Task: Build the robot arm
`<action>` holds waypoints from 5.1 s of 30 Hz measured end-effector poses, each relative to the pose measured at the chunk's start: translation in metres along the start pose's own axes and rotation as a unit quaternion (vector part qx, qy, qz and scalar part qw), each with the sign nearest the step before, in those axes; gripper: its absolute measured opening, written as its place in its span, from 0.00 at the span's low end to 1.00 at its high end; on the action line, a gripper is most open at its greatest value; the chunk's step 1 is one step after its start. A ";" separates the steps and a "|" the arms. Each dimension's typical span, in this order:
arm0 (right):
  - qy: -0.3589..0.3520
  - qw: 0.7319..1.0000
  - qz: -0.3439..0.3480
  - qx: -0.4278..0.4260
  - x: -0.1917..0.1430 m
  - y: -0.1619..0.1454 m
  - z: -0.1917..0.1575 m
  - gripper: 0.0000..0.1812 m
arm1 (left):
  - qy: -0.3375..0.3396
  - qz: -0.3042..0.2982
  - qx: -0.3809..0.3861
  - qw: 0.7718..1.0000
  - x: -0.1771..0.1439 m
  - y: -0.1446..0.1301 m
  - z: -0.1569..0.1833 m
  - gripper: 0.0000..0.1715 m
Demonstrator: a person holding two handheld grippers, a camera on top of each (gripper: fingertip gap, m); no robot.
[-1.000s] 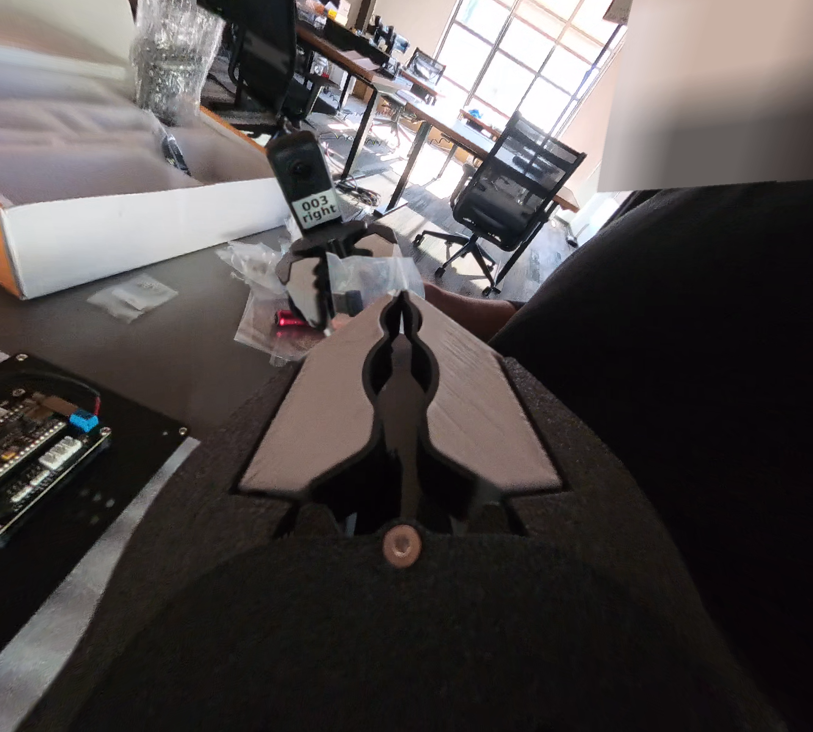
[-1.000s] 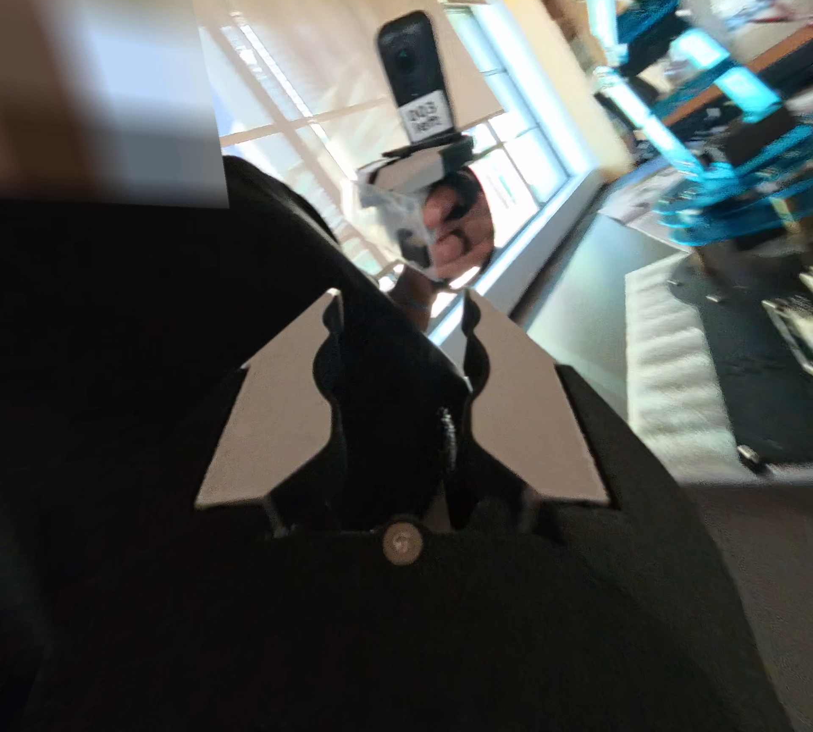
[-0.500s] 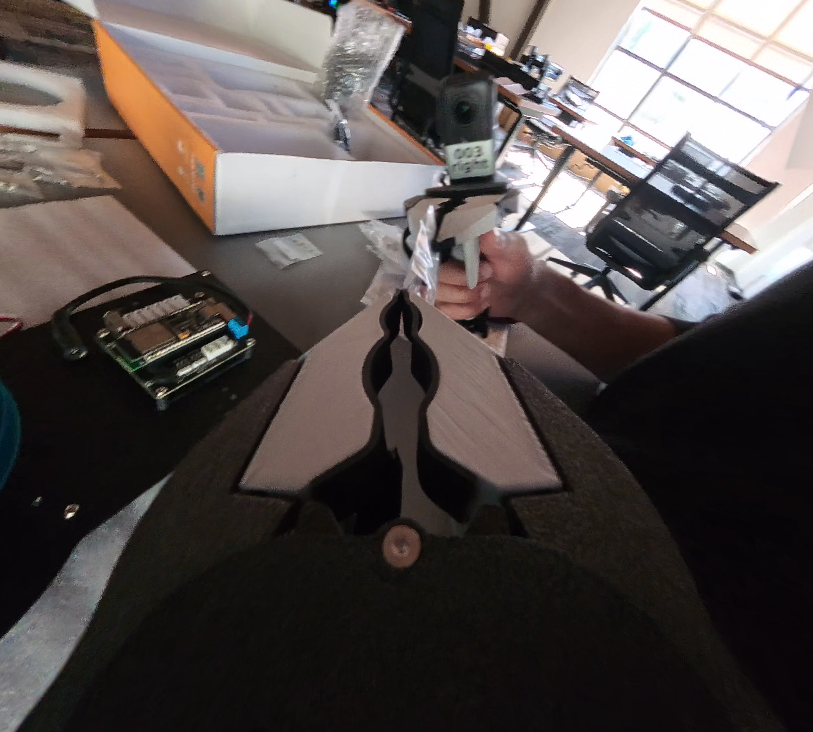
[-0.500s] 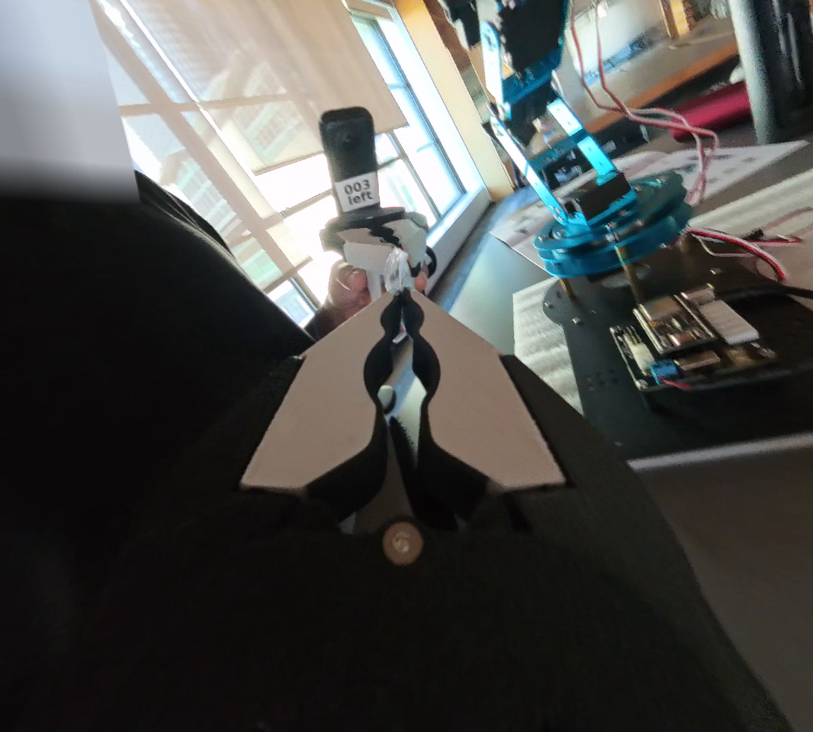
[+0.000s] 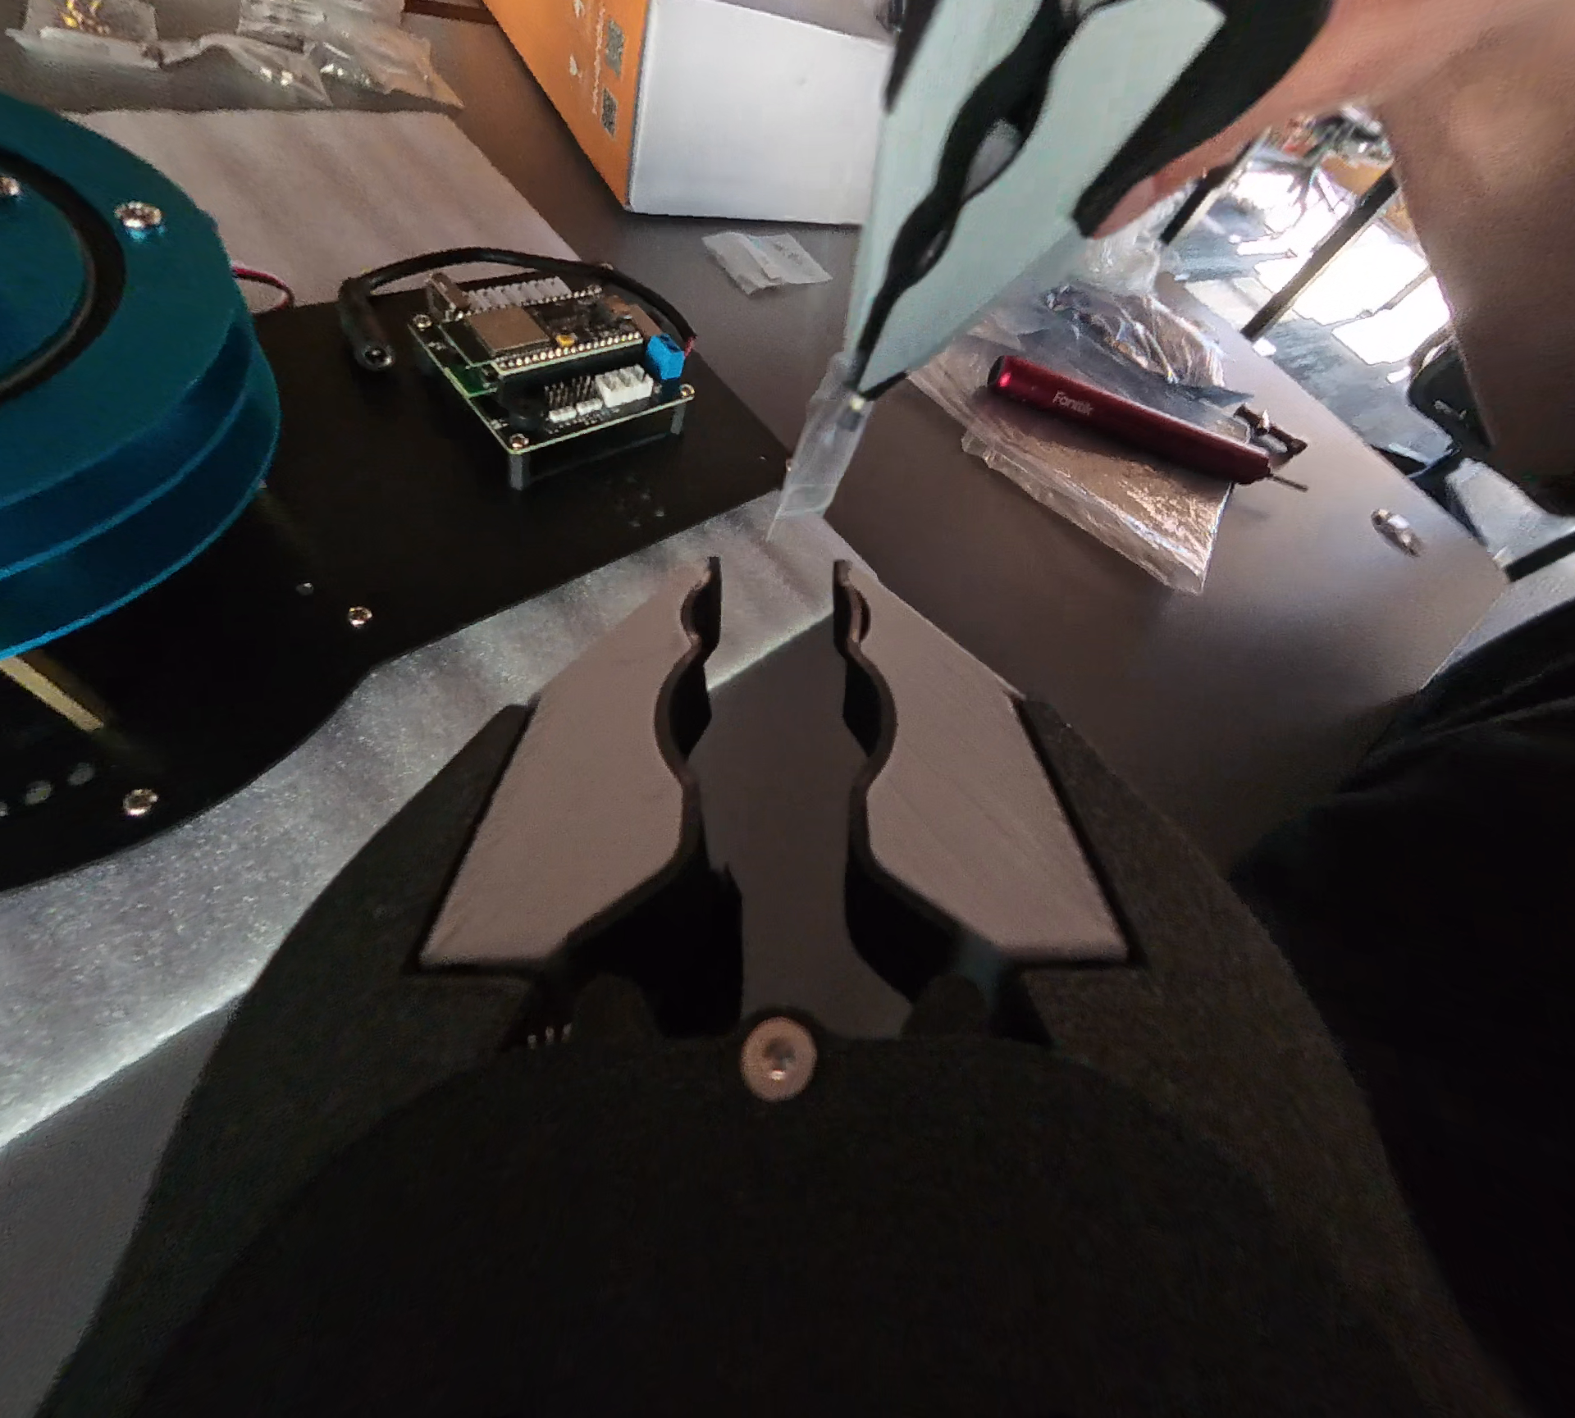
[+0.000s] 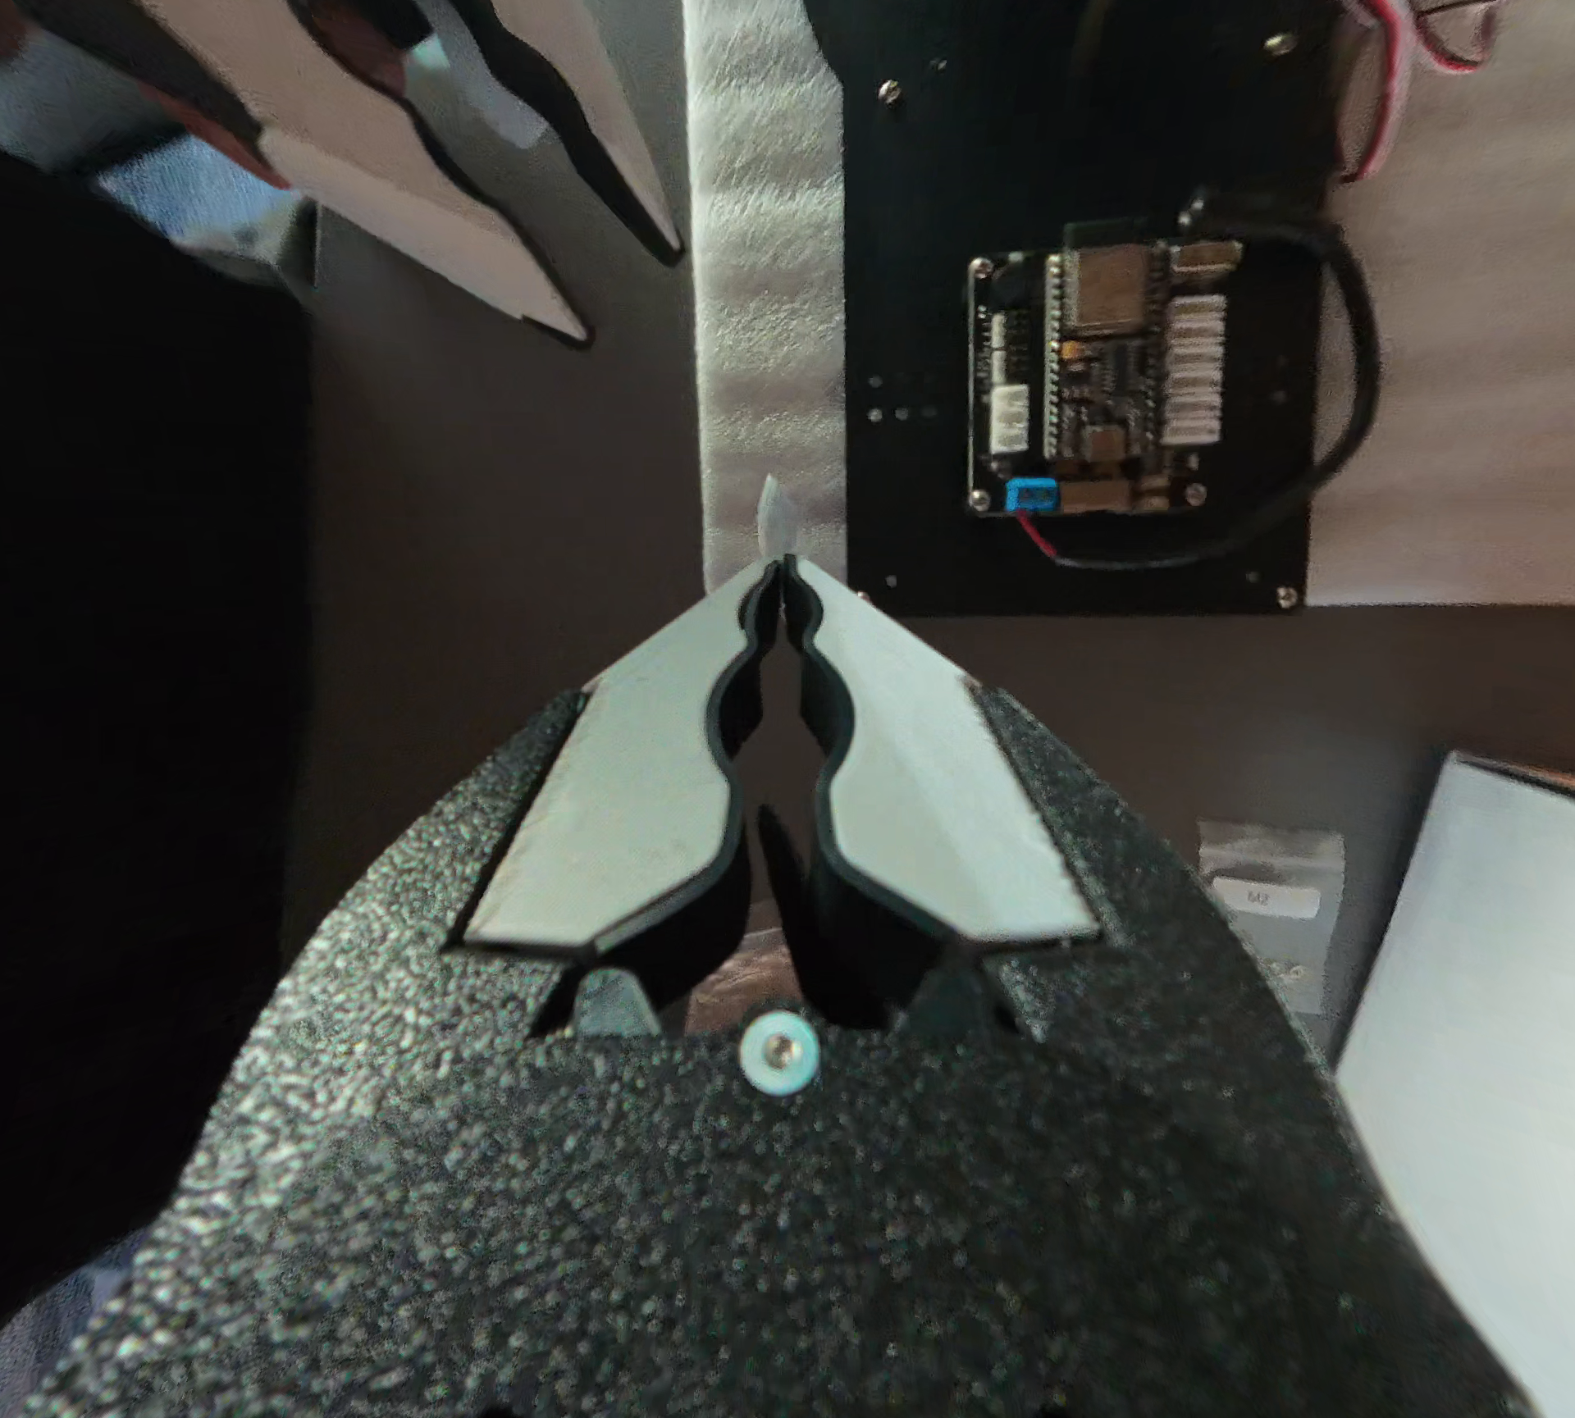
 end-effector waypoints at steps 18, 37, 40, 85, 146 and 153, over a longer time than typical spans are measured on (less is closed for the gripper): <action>0.051 0.971 0.056 0.227 0.009 0.029 0.003 0.00 | 0.182 0.057 0.115 0.975 0.047 0.019 0.023 0.25; 0.043 0.994 0.021 0.100 0.001 0.006 -0.003 0.00 | 0.025 0.059 0.087 0.994 0.033 0.022 0.017 0.24; 0.009 1.000 -0.019 0.008 0.000 0.001 -0.007 0.00 | -0.097 0.041 0.031 0.994 0.032 0.026 0.018 0.24; -0.347 0.818 0.314 0.336 -0.198 -0.206 0.004 0.17 | 0.045 -0.069 0.094 0.992 -0.019 -0.001 0.002 0.20; -0.298 0.920 0.250 0.043 0.183 0.199 -0.074 0.10 | 0.292 0.039 -0.107 0.949 -0.382 -0.027 -0.409 0.23; -0.345 0.912 0.210 0.068 0.186 0.194 -0.064 0.11 | 0.238 0.022 -0.151 0.959 -0.364 -0.017 -0.415 0.23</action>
Point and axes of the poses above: each gripper's, where its closed fingertips meet, x out along the fingers, y out of its top, z = x × y across the jaws, the point moved 7 cm from there along -x, back along the fingers, and after that the axes turned 3 degrees about -x, right-handed, at the moved point
